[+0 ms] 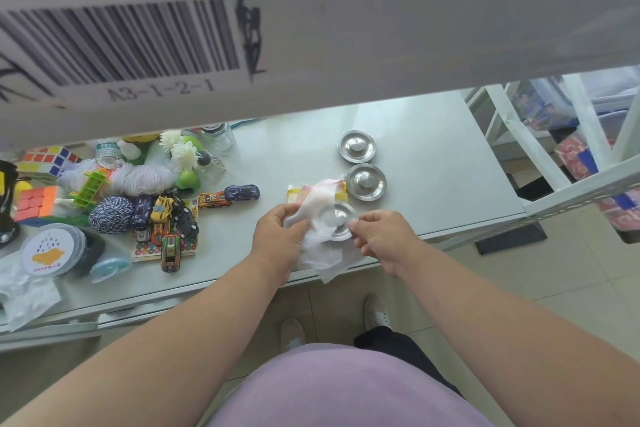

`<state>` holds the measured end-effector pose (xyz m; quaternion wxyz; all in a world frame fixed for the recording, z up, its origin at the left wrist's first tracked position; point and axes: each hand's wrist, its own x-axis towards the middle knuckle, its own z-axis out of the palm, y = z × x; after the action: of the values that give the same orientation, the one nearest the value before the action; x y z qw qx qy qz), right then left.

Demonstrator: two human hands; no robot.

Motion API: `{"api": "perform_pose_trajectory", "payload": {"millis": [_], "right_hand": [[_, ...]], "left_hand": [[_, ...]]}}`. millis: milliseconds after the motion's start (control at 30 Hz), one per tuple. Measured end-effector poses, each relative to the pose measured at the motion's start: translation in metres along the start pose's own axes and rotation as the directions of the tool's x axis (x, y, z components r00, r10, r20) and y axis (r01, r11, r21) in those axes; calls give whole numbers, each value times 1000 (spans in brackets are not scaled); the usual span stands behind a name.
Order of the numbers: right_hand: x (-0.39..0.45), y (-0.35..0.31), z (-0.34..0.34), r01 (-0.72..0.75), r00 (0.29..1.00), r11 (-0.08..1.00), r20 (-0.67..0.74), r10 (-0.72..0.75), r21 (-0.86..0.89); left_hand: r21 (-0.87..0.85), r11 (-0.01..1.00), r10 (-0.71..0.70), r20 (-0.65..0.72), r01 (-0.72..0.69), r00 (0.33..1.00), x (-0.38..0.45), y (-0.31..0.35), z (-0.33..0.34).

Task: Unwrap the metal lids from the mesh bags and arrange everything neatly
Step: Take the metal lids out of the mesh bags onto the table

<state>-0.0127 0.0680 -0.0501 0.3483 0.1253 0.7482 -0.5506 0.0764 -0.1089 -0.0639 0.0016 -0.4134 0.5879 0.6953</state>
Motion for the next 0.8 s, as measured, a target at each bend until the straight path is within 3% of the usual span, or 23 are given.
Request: {"api": "perform_pose_trajectory", "payload": {"millis": [300,367,433,500,567,633,700,800], "right_hand": [[9,6,-61,-5,976,998,-218,-10,-68],[10,-1,-60,8,961,970,-266,-74,-242],[6,-8,-52,51,920,817,-291,-263,-575],[-5,-16,-32,156,895,733,-218,-388,-662],[-18,-24,-3,214,943,825,-110,-314,-522],[-26,-30,24,131,991,955,8,-134,-265],[-25,-33,43,60,993,993,105,-50,-97],[-13,-32,58,16,996,1000,91,-13,-26]], "left_hand": [[43,998,57,-131,-51,990,5,0,-20],[15,998,57,-128,-56,990,5,-1,-21],[-36,998,49,-111,-53,993,3,-1,-21],[-102,994,25,-85,-34,996,1,0,-20],[-168,986,-13,-50,4,999,-2,2,-17],[-216,975,-55,0,53,999,-9,5,-12],[-241,966,-77,62,90,995,-12,6,-9],[-251,964,-57,119,85,991,-15,2,-6]]}}
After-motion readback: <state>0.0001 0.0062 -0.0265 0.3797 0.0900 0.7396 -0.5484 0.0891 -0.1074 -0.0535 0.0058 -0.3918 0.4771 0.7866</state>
